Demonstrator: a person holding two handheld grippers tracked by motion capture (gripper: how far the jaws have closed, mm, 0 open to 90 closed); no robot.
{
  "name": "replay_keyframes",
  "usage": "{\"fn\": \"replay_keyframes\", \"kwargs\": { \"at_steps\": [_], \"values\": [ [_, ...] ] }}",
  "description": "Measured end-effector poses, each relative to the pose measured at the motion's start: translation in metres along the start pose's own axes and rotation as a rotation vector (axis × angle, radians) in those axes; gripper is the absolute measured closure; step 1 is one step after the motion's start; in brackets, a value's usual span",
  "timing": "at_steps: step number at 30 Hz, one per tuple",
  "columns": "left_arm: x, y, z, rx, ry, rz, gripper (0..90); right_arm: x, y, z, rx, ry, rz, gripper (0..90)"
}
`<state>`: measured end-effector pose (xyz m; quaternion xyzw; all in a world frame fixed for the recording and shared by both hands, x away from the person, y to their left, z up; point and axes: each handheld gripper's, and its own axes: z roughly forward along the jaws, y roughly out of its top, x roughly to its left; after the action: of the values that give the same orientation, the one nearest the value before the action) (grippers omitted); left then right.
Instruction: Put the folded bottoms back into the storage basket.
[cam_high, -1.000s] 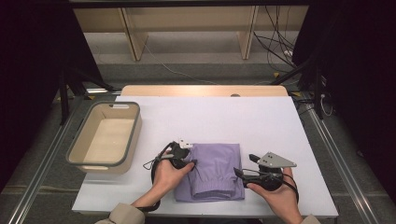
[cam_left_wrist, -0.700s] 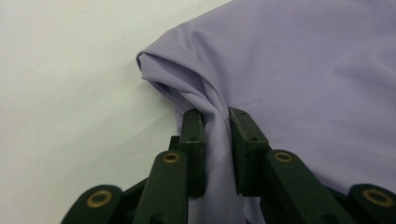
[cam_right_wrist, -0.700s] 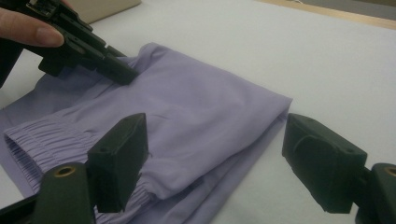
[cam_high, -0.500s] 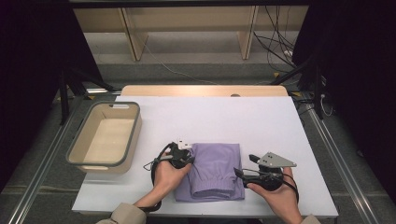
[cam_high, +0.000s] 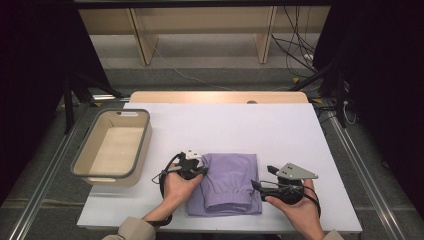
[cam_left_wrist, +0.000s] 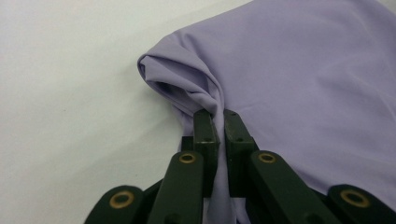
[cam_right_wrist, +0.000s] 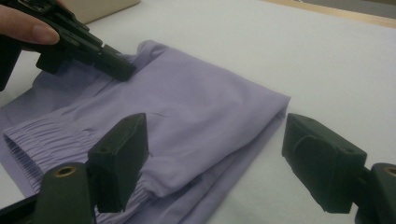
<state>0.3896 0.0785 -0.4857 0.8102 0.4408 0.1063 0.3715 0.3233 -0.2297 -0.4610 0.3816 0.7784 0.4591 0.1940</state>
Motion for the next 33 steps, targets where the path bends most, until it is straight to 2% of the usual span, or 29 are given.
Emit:
{"fn": "replay_keyframes", "kwargs": {
  "at_steps": [14, 27, 31, 33],
  "values": [
    [-0.007, 0.012, -0.022, -0.103, -0.062, 0.009, 85.6, -0.003, -0.001, -0.001, -0.003, -0.010, 0.005, 23.5],
    [-0.013, 0.022, -0.041, -0.187, -0.109, 0.040, 85.6, -0.003, 0.000, -0.003, -0.014, -0.013, 0.006, 23.5],
    [-0.014, 0.025, -0.045, -0.204, -0.125, 0.054, 85.6, -0.004, 0.000, -0.004, -0.022, -0.012, 0.008, 23.5],
    [-0.014, 0.026, -0.047, -0.217, -0.131, 0.073, 85.5, -0.005, 0.000, -0.005, -0.023, -0.014, 0.013, 23.4]
  ]
}}
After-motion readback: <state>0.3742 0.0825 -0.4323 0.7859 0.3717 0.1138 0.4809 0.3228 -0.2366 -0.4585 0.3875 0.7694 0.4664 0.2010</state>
